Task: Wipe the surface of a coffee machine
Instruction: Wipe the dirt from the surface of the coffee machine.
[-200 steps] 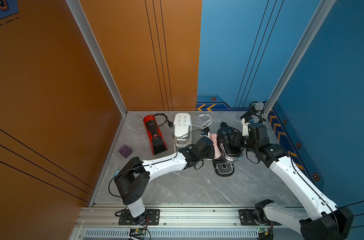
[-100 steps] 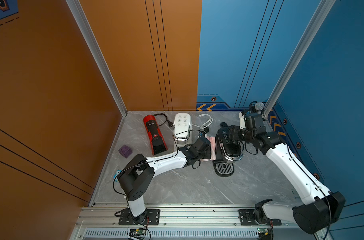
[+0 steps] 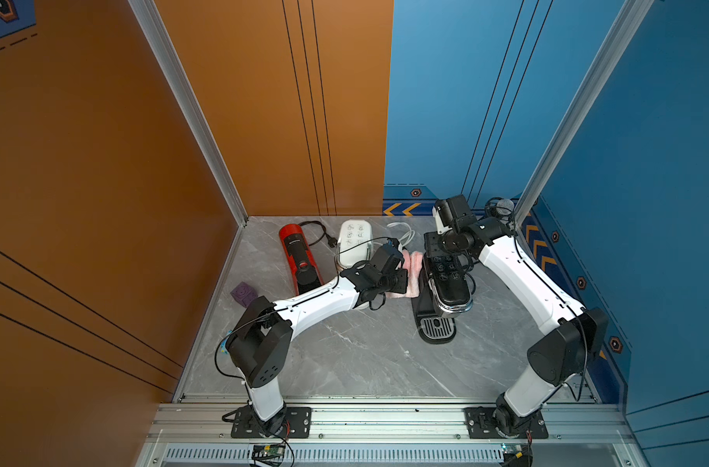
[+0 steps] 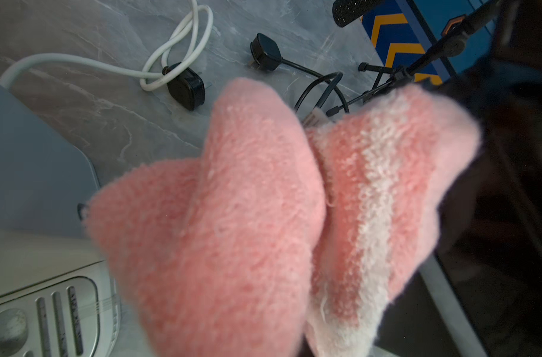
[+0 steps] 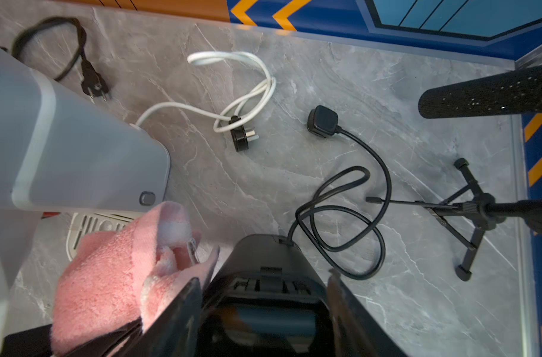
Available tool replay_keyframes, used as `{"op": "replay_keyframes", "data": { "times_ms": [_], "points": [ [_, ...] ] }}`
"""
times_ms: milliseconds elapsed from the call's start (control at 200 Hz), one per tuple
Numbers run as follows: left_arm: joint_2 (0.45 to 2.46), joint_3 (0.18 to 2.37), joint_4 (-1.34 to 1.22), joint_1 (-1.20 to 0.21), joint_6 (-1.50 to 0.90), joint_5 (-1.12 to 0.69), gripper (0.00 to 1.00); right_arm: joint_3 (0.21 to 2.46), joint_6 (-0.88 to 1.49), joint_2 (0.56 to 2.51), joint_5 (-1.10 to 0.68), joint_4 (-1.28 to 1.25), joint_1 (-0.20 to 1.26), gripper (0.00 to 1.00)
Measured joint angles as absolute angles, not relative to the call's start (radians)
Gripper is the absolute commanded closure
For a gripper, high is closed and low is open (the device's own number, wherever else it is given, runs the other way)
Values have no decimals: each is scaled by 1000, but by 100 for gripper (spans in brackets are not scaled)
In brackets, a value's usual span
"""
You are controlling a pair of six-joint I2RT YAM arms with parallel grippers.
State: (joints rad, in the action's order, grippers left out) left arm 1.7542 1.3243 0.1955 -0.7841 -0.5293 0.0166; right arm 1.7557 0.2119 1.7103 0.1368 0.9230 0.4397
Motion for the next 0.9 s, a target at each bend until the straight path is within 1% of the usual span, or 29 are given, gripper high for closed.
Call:
{"op": "replay_keyframes", "data": {
  "times_ms": [120,270,475,671,901],
  "points": [
    [1739,1322,229,-783,-519,17,100,1806,181,1748,196,971,475,36],
    [1652,1302,262,-783,-511,18,100,1828,155,1770,260,999,506,35],
    [1522,1288,290,-785,-496,35,100,1832,140,1780,285,1002,519,40],
    [1464,1269,313,-784,-485,64,100,1779,120,1751,292,961,530,40],
    [1462,1264,334,-785,-474,70,100,1674,104,1654,292,955,542,32]
  ]
}}
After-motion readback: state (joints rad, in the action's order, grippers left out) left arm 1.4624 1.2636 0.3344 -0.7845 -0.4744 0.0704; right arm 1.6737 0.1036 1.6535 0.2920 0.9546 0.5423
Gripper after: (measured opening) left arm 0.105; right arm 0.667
